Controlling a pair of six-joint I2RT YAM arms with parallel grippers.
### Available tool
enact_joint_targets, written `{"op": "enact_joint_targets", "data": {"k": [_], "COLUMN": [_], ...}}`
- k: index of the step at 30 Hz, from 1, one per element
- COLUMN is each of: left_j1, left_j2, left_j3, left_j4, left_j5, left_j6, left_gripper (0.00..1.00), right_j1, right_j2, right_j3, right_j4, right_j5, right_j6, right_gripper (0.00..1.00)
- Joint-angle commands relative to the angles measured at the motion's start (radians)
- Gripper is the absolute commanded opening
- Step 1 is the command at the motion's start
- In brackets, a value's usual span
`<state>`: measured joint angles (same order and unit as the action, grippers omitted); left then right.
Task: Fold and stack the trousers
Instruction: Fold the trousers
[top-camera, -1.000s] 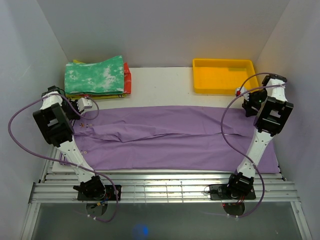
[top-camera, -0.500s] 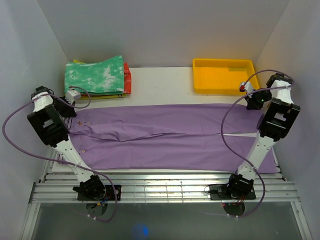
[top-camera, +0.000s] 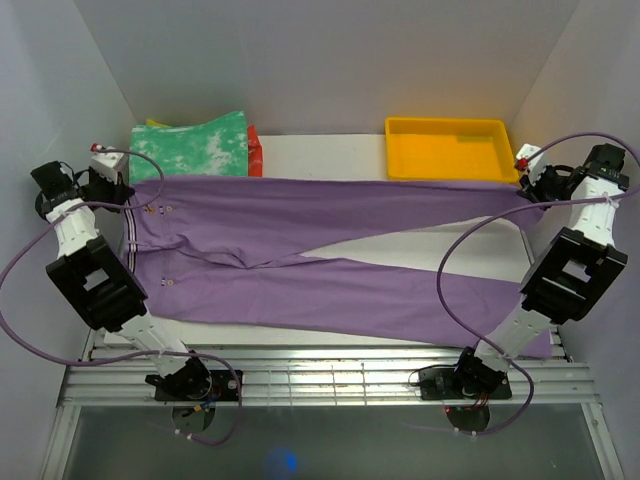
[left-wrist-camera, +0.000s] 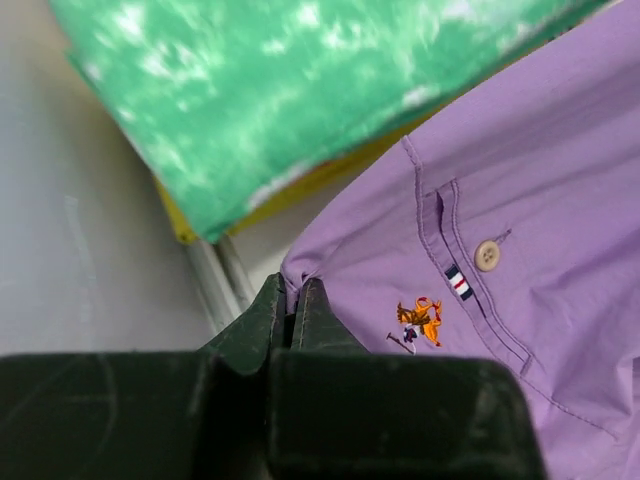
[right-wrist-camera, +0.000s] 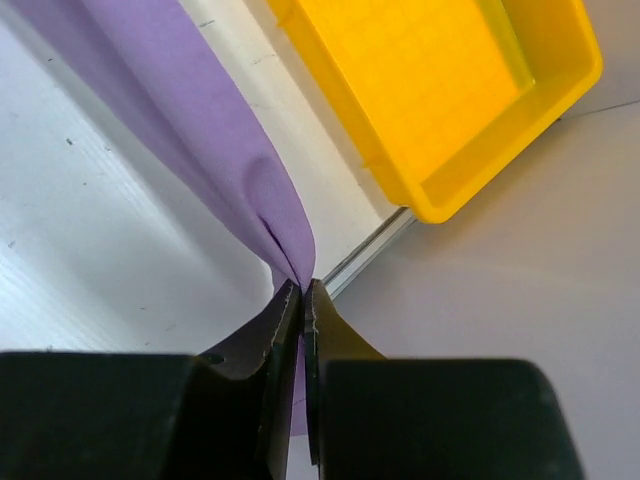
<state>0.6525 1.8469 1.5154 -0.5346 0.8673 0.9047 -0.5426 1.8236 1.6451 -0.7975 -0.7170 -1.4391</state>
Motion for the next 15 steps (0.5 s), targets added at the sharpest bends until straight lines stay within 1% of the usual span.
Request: {"op": "enact_joint_targets", "data": {"k": [1, 2, 3, 4, 5, 6, 7, 8, 9, 10, 11, 12, 13, 14, 15], "left_j1": [0.030, 0.030, 0.033, 0.044, 0.053, 0.061, 0.088, 0.110, 0.128, 0.177, 0.202, 0.223, 0.269, 0.292, 0.312], "left_j2": [-0.155, -0.191, -0.275, -0.322, -0.369, -0.452, -0.489, -0.518, -0.546, -0.586, -0.598, -0.612, -0.630, -0.635, -0.637], "left_j3": [-0.072, -0.148, -0.199, -0.254, -0.368, -0.418, -0.461, -0.500, -0.564, -0.593, -0.619, -0.668, -0.696, -0.724, -0.769], "left_j4": [0.309, 0.403, 0.460, 0.514, 0.575, 0.622, 0.619, 0.599, 0.543, 0.492, 0.439, 0.320, 0.279, 0.201, 0.147], "left_j5": [0.015, 0.012, 0.004, -0.001, 0.004, 0.016, 0.060, 0.091, 0.122, 0.156, 0.206, 0.226, 0.237, 0.248, 0.249], "left_j6": [-0.170, -0.191, -0.211, -0.226, -0.236, -0.222, -0.198, -0.129, -0.091, -0.049, 0.082, 0.162, 0.231, 0.285, 0.442], "left_gripper": [0.00, 0.00, 0.00, 0.00, 0.00, 0.00, 0.00, 0.00, 0.00, 0.00, 0.00, 0.00, 0.00, 0.00, 0.00], "right_j1": [-0.045, -0.060, -0.071, -0.083, -0.109, -0.124, -0.143, -0.178, -0.200, -0.221, -0.265, -0.289, -0.312, -0.357, -0.382], "right_j2": [-0.099, -0.122, -0.144, -0.188, -0.213, -0.236, -0.286, -0.311, -0.334, -0.377, -0.397, -0.417, -0.450, -0.466, -0.478], "right_j3": [-0.070, -0.092, -0.112, -0.154, -0.177, -0.201, -0.255, -0.284, -0.313, -0.346, -0.416, -0.456, -0.497, -0.583, -0.628], "right_j4": [0.072, 0.072, 0.072, 0.069, 0.067, 0.066, 0.058, 0.040, 0.014, -0.017, -0.073, -0.098, -0.120, -0.155, -0.170], "right_j5": [-0.032, -0.050, -0.061, -0.073, -0.088, -0.097, -0.107, -0.113, -0.116, -0.117, -0.108, -0.101, -0.092, -0.064, -0.047], "right_j6": [-0.033, -0.053, -0.073, -0.092, -0.133, -0.153, -0.176, -0.208, -0.307, -0.367, -0.426, -0.542, -0.599, -0.657, -0.767], "right_gripper": [0.08, 0.08, 0.08, 0.08, 0.08, 0.08, 0.08, 0.08, 0.08, 0.08, 0.08, 0.08, 0.08, 0.08, 0.08]}}
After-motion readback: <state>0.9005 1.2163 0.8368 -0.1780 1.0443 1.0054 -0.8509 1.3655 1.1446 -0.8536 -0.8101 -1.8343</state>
